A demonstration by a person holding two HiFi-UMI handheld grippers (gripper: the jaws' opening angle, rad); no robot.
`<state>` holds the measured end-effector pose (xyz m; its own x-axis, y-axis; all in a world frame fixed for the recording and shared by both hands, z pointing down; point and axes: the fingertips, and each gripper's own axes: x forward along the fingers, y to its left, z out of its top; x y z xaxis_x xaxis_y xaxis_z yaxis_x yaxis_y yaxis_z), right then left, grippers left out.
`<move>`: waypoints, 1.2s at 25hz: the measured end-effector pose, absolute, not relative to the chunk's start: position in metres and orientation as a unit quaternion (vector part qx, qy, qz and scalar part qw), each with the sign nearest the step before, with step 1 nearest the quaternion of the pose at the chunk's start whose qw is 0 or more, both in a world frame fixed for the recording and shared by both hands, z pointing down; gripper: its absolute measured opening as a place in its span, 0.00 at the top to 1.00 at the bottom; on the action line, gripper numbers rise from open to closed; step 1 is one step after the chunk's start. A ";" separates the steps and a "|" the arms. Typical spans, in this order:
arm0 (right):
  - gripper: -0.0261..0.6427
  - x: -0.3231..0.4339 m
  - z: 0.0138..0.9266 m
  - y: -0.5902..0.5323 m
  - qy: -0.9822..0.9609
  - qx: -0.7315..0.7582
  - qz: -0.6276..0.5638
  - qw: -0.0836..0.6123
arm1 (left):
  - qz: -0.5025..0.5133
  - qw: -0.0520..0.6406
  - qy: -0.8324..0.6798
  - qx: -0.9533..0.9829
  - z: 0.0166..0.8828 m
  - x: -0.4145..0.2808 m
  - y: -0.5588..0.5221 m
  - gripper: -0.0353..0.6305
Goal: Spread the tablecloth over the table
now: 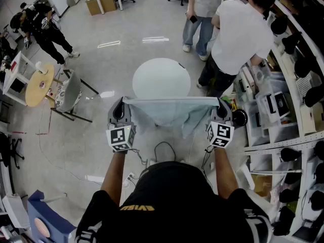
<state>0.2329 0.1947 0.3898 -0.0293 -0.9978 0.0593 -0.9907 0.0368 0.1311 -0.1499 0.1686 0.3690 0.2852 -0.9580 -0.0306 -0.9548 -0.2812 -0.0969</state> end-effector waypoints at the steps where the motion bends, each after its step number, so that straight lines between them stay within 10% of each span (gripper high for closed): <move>1: 0.95 0.233 0.390 0.194 -0.716 0.694 -0.029 0.070 | -0.017 0.049 0.598 -0.800 0.369 -0.150 0.168 0.92; 30: 0.94 0.254 0.382 0.196 -0.724 0.687 -0.045 0.043 | -0.010 0.073 0.615 -0.785 0.362 -0.136 0.181 0.91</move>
